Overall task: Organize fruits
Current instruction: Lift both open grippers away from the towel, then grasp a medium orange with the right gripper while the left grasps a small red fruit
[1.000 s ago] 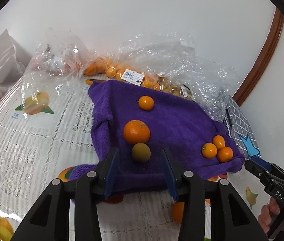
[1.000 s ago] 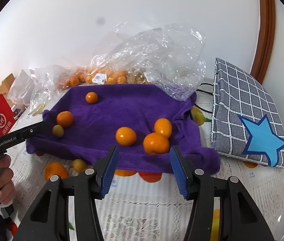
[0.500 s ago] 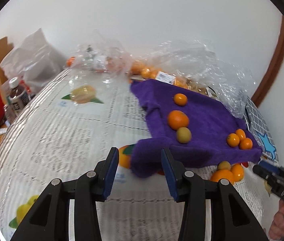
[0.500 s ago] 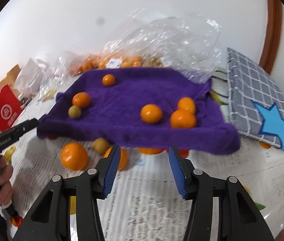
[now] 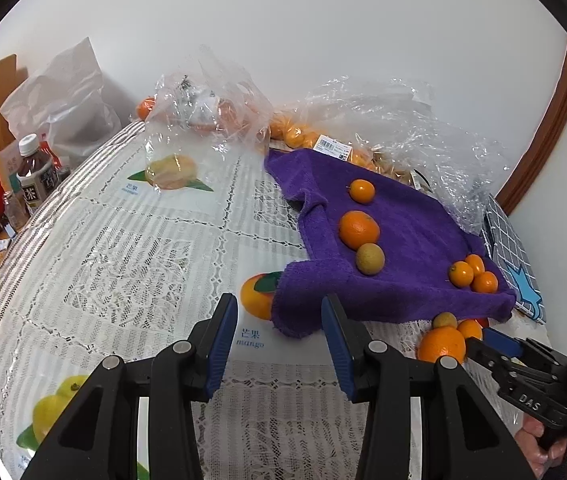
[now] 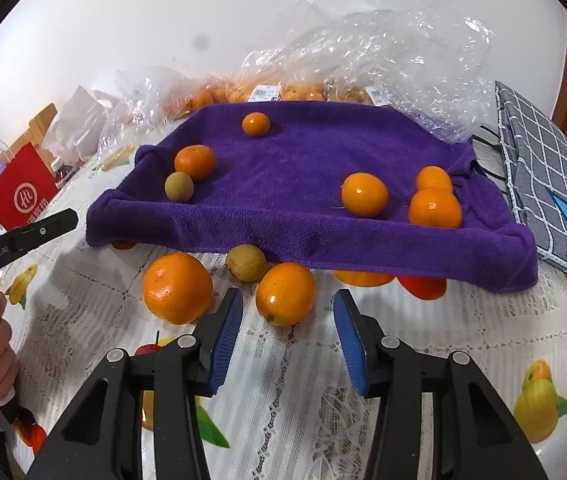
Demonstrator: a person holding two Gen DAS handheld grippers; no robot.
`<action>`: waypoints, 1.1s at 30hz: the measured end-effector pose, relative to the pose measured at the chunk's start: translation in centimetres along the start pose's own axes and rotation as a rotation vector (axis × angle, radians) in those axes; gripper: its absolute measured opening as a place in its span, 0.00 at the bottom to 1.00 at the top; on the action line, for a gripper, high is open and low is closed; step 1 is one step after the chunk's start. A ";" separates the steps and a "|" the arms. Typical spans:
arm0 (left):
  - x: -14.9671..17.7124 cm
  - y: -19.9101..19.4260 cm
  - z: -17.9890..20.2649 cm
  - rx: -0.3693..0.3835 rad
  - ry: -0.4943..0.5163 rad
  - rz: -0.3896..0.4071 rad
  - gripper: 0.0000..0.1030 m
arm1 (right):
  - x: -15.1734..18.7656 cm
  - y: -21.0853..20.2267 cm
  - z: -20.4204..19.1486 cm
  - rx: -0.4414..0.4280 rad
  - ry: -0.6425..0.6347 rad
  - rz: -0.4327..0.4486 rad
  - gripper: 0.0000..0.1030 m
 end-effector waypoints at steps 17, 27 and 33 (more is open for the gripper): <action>1.4 0.2 3.5 0.071 0.099 -0.028 0.40 | 0.0 -1.1 1.1 -0.017 0.031 0.022 0.32; 5.0 -1.6 10.3 0.256 0.170 -0.098 0.41 | 1.4 -4.8 6.0 0.043 0.090 0.062 0.32; 7.3 -2.1 13.0 0.299 0.240 -0.142 0.40 | 2.7 -7.1 8.4 0.075 0.134 0.092 0.32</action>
Point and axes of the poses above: each gripper's, at about its wrist camera, not at the fingertips, and y roughly the way its jaws point, z to its right, x to its underside, the point moved 10 cm from there along y, roughly the way its jaws point, and after that the axes turned 6 degrees about -x, right-handed, at the moved point
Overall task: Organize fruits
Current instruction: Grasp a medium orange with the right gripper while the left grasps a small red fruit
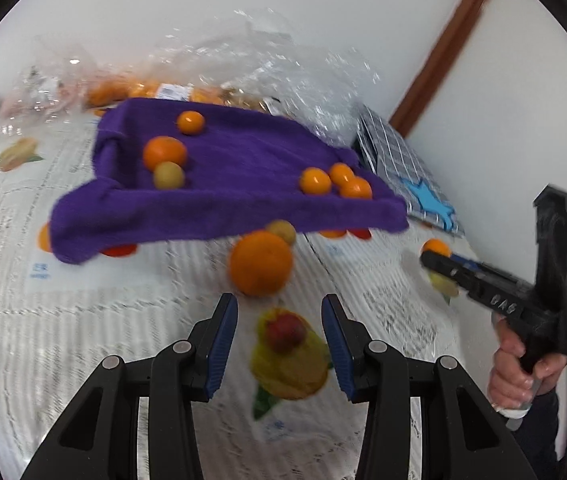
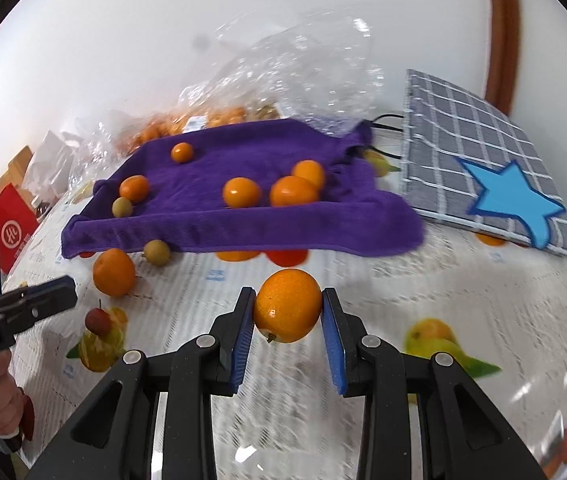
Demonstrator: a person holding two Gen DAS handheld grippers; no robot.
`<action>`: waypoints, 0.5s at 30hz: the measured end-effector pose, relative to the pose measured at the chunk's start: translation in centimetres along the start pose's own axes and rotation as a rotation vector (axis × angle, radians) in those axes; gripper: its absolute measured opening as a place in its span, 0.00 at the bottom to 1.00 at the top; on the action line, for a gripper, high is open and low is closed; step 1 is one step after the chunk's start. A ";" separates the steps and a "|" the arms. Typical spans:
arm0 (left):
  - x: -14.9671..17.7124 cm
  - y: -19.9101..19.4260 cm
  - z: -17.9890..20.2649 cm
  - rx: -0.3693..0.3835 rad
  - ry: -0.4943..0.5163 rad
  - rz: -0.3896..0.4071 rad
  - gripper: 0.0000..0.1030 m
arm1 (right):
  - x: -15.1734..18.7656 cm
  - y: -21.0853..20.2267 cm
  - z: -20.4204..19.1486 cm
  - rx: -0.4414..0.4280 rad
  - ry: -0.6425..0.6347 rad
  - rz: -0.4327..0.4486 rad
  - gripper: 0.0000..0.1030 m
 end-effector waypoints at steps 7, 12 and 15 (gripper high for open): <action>1.3 1.2 1.2 -0.008 0.048 -0.056 0.40 | 0.8 -2.4 1.7 0.031 0.035 0.028 0.32; 1.5 1.9 1.1 -0.044 0.058 -0.078 0.30 | 0.5 -3.0 1.6 0.037 0.038 0.044 0.32; 1.3 2.1 0.8 -0.049 0.046 -0.077 0.23 | 0.4 -2.9 1.1 0.039 0.025 0.046 0.32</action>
Point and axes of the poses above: each gripper's, at about its wrist camera, not at the fingertips, and y roughly the way its jaws point, z to its right, x to its underside, the point moved 10 cm from there along y, roughly the way its jaws point, and after that the axes turned 6 degrees about -x, right-handed, at the moved point
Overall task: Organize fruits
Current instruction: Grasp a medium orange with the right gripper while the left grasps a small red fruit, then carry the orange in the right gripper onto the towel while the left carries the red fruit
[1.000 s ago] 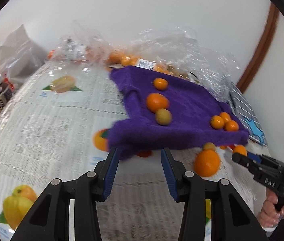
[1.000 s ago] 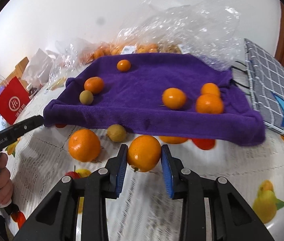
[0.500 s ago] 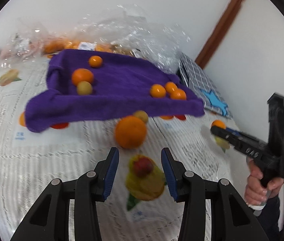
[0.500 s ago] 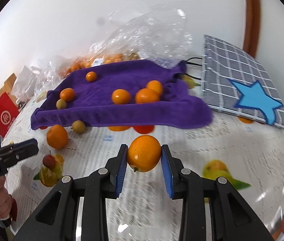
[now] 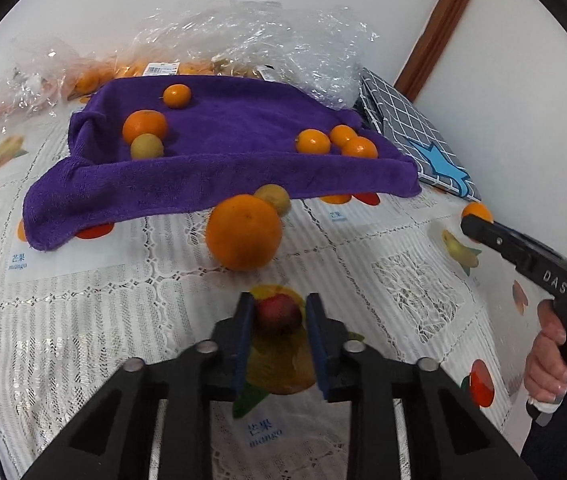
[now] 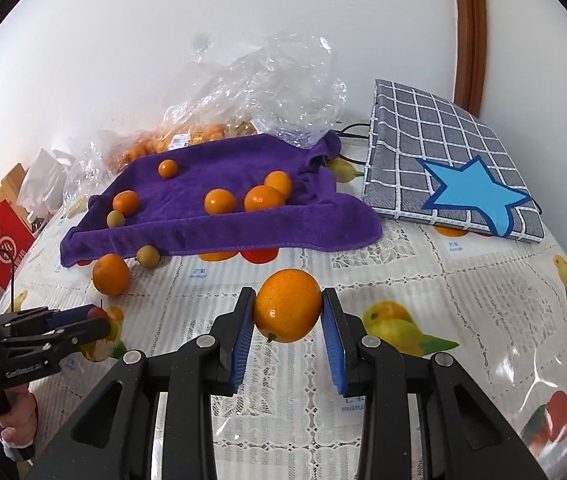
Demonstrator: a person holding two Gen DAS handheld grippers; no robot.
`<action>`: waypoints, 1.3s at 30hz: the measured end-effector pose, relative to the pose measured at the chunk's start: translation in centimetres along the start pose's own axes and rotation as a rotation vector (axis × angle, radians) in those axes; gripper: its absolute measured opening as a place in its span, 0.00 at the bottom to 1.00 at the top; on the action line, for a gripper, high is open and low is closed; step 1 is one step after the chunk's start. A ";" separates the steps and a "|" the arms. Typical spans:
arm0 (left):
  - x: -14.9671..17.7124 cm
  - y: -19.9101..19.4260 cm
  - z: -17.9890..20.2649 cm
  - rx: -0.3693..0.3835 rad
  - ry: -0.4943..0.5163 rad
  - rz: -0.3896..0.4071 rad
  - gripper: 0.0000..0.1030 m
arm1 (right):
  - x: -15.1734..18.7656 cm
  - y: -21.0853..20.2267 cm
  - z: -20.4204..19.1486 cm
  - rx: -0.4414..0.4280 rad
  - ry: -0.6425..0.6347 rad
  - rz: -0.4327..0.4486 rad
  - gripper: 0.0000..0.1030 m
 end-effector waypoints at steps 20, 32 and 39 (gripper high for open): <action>-2.9 -3.9 -3.5 -0.056 -0.102 0.122 0.22 | -0.6 -0.1 -1.1 -0.015 -0.038 -0.008 0.32; -9.7 -4.6 -7.6 -0.183 -0.176 0.198 0.22 | -5.6 1.7 -0.6 -0.045 -0.070 0.013 0.32; -13.7 -2.5 -10.1 -0.233 -0.231 0.193 0.22 | -9.0 5.8 0.6 -0.054 -0.073 -0.004 0.32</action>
Point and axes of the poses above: each gripper's, at about its wrist camera, not at the fingertips, and y roughly the way its jaws point, z to its right, x to its underside, the point moved 10 cm from there along y, roughly the way its jaws point, and after that the axes turned 6 degrees about -x, right-handed, at the moved point
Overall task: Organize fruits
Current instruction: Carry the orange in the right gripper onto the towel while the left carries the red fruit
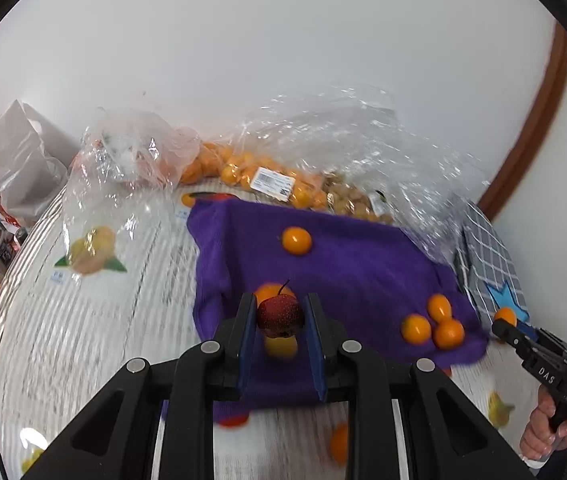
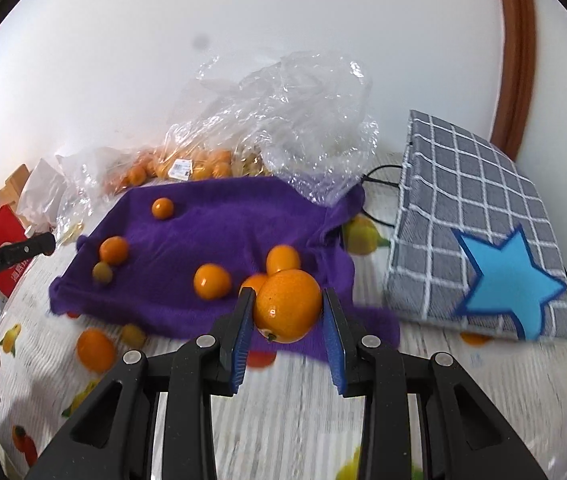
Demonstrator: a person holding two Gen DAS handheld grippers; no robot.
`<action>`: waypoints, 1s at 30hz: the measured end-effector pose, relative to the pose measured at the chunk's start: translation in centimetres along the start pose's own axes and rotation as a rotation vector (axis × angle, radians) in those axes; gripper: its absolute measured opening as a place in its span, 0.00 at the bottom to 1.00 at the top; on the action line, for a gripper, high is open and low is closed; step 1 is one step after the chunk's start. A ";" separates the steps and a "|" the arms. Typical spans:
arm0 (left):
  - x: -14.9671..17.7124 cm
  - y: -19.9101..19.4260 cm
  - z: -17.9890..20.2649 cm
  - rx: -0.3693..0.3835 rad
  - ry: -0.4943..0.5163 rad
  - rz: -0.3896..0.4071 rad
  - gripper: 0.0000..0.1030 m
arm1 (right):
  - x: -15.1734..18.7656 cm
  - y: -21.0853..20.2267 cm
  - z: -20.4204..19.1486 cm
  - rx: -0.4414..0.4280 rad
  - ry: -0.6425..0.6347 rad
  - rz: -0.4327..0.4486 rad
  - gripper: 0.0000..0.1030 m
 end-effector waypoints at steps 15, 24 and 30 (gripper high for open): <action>-2.7 9.4 0.1 -0.050 0.008 -0.121 0.22 | -5.0 11.0 -0.4 -0.003 -0.110 -0.083 0.32; -1.2 11.1 0.0 -0.057 0.030 -0.166 0.22 | -4.0 13.9 -0.8 0.014 -0.131 -0.139 0.32; -0.9 11.3 0.3 -0.056 0.049 -0.173 0.22 | -3.6 14.4 -1.3 0.006 -0.129 -0.152 0.32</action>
Point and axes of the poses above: each gripper's, at about its wrist camera, not at the fingertips, and y roughly the way its jaws point, z to its right, x to its underside, the point moved 10 cm from there along y, roughly the way its jaws point, and after that the axes turned 6 degrees about -x, right-handed, at the moved point
